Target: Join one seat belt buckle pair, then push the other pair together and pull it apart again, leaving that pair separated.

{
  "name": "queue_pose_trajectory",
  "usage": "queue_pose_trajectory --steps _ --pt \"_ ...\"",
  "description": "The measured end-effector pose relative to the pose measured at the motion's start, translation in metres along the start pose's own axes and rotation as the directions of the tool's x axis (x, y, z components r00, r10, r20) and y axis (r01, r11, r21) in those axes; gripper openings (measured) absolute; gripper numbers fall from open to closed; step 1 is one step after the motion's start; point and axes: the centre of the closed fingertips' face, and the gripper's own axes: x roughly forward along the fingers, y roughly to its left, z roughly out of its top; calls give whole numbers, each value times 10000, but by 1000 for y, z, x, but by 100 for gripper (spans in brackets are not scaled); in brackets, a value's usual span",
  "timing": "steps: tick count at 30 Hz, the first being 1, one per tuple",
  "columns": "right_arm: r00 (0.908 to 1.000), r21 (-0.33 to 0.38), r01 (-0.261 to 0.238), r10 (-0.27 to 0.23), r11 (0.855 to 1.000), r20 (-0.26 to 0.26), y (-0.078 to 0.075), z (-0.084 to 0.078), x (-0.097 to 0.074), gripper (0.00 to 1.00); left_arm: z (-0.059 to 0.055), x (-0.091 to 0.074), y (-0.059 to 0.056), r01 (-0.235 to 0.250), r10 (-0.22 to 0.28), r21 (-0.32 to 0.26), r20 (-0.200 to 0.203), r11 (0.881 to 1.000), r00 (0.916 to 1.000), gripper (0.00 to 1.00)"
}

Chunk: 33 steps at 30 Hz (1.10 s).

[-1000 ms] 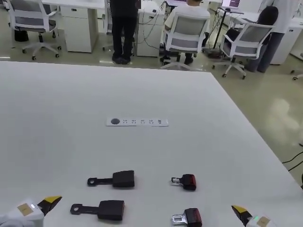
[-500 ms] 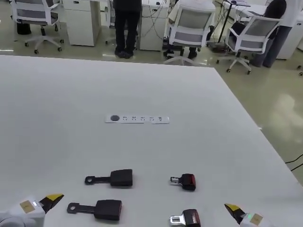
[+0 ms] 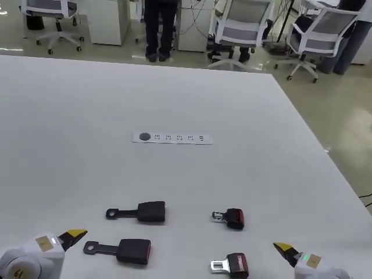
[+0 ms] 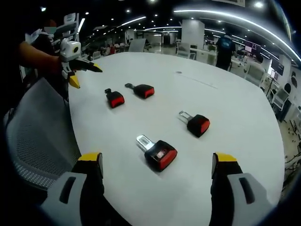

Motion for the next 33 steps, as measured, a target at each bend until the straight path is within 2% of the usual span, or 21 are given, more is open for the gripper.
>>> queue_pose_trajectory --steps 7,12,19,23,33 --pt "9993 -17 -371 371 9993 -103 1 -1 8 95 5 8 -3 210 -209 151 -120 9997 9997 85" --pt "9977 -7 -645 645 9979 -197 2 0 13 93 -5 14 3 377 -372 190 -285 9991 9989 83" --pt "9949 -40 -947 945 9955 -350 1 1 22 91 -7 22 3 633 -615 340 -506 9974 9968 82" --pt "9917 -62 -1213 1209 9926 -439 1 1 26 89 0 27 1 740 -716 410 -587 9964 9957 80" --pt "9797 -272 -1868 1841 9820 -793 0 -3 38 87 1 41 -3 1216 -1149 674 -957 9903 9888 77"
